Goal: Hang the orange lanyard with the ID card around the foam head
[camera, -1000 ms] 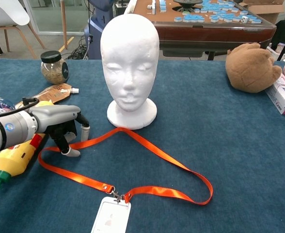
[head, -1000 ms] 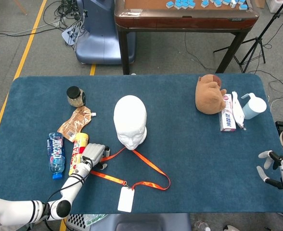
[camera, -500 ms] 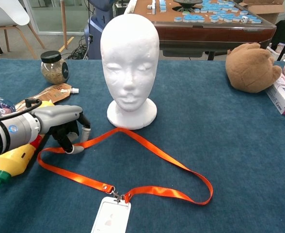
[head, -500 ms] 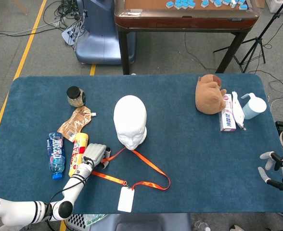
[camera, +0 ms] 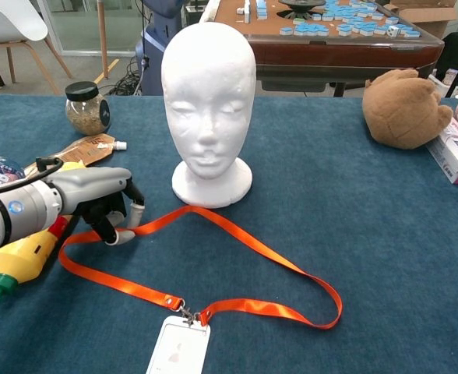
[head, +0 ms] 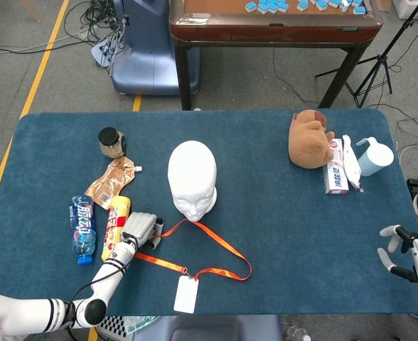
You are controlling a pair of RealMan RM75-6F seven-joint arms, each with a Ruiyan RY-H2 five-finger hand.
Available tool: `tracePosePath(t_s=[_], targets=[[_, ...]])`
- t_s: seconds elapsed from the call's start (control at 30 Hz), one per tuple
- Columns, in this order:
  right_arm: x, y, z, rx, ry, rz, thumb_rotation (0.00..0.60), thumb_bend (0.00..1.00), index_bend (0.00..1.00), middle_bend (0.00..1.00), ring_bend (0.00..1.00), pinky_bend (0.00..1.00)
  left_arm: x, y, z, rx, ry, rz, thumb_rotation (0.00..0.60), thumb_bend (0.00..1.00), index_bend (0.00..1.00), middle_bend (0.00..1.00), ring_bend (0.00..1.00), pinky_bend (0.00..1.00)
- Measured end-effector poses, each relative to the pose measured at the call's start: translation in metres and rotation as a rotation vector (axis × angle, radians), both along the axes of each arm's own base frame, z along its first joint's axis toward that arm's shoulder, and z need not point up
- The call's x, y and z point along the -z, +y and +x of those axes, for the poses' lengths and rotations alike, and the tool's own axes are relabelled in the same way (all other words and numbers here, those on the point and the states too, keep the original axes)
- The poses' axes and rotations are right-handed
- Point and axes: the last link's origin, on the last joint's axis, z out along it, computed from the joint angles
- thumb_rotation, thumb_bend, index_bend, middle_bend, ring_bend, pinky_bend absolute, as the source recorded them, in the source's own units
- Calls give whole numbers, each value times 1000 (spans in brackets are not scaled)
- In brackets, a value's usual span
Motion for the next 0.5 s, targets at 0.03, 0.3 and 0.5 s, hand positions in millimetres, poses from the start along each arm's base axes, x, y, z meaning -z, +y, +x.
tracePosePath(t_s=[0.03,0.3,0.5], targets=[[2,0,1,-3,-2,10,600,350,415,591,574,618,-1,-1,0,6,-3,3,600,359,596,887,903,967],[28,-10,18,-65,-3,168,600,351,415,624,656,732,-12,-11,1,46,-33,8,600,359,599,888,903,967],[52,-25,41,-148,25,316,600,489,415,774,828,857,-16,-19,1,59,-45,-2,600,359,600,888,903,968]])
